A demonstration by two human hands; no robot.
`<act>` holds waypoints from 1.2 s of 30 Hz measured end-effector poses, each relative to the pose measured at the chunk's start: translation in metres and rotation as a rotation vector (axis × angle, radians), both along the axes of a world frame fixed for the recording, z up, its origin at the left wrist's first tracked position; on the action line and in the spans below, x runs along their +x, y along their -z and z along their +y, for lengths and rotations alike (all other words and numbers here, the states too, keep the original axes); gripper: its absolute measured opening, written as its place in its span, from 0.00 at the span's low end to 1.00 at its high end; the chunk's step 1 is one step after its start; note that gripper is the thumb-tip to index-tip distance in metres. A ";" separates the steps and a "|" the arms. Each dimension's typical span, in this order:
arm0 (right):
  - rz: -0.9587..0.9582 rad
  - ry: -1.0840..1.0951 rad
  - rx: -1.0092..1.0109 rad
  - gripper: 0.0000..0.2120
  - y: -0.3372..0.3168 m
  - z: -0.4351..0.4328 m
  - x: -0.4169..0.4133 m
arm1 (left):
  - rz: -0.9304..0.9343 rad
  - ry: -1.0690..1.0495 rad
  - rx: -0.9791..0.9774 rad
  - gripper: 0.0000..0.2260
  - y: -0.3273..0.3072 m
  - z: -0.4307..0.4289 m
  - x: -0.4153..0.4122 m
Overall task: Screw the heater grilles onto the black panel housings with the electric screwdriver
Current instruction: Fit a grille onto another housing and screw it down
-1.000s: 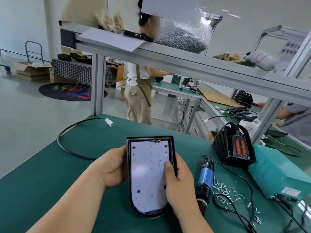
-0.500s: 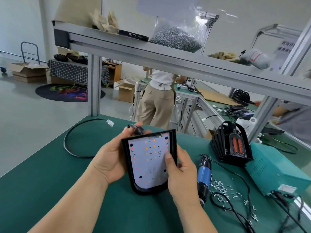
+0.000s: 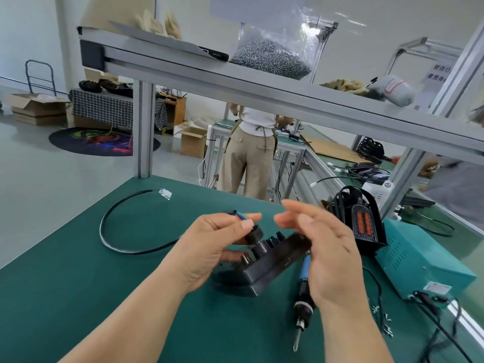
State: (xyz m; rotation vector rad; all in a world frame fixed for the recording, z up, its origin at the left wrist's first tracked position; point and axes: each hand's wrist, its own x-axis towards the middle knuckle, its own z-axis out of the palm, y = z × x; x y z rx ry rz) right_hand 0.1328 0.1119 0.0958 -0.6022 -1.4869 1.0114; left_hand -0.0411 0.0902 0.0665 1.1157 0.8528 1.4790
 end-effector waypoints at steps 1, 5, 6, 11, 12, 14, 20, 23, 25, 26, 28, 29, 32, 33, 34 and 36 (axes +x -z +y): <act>-0.180 0.051 0.058 0.09 -0.003 -0.007 0.000 | 0.019 0.004 0.005 0.11 0.002 -0.001 0.004; -0.615 0.202 0.149 0.11 -0.001 -0.019 -0.007 | -0.044 0.022 -0.004 0.09 0.006 -0.006 0.022; -0.641 0.218 0.138 0.13 -0.001 -0.020 -0.009 | -0.070 0.024 -0.023 0.10 0.006 -0.007 0.023; -0.683 0.300 0.154 0.19 0.002 -0.023 -0.017 | -0.159 0.013 -0.065 0.15 0.004 -0.008 0.023; -0.660 0.320 0.172 0.17 0.002 -0.023 -0.019 | -0.169 0.009 -0.063 0.14 0.004 -0.008 0.023; -0.622 0.362 0.207 0.13 0.004 -0.022 -0.022 | -0.170 -0.010 -0.063 0.13 0.003 -0.008 0.025; -0.669 0.459 0.258 0.06 0.005 -0.018 -0.022 | -0.236 -0.132 -0.046 0.11 0.000 -0.007 0.030; -0.708 0.483 0.238 0.11 0.007 -0.017 -0.022 | -0.262 -0.198 -0.027 0.10 -0.003 -0.007 0.032; -0.577 0.395 0.178 0.19 0.009 -0.013 -0.015 | -0.364 -0.255 -0.040 0.15 -0.004 -0.004 0.025; -0.508 0.312 0.119 0.30 0.011 -0.011 -0.011 | -0.410 -0.275 -0.055 0.17 -0.005 -0.002 0.020; -0.498 0.105 0.027 0.52 0.019 -0.009 -0.006 | -0.460 -0.287 -0.084 0.15 -0.006 0.000 0.010; -0.550 0.018 0.023 0.57 0.025 -0.008 -0.008 | -0.472 -0.282 -0.090 0.13 -0.005 0.000 0.006; -0.551 -0.052 0.070 0.60 0.045 -0.006 -0.029 | -0.484 -0.232 -0.071 0.07 -0.002 0.000 0.000; -0.500 -0.033 0.081 0.59 0.049 -0.005 -0.034 | -0.482 -0.217 -0.065 0.07 -0.001 0.000 -0.002; -0.463 -0.013 0.094 0.58 0.053 -0.003 -0.037 | -0.476 -0.216 -0.063 0.07 -0.001 0.000 -0.003; -0.448 0.009 0.130 0.55 0.057 -0.001 -0.038 | -0.461 -0.232 -0.073 0.08 0.000 0.000 -0.005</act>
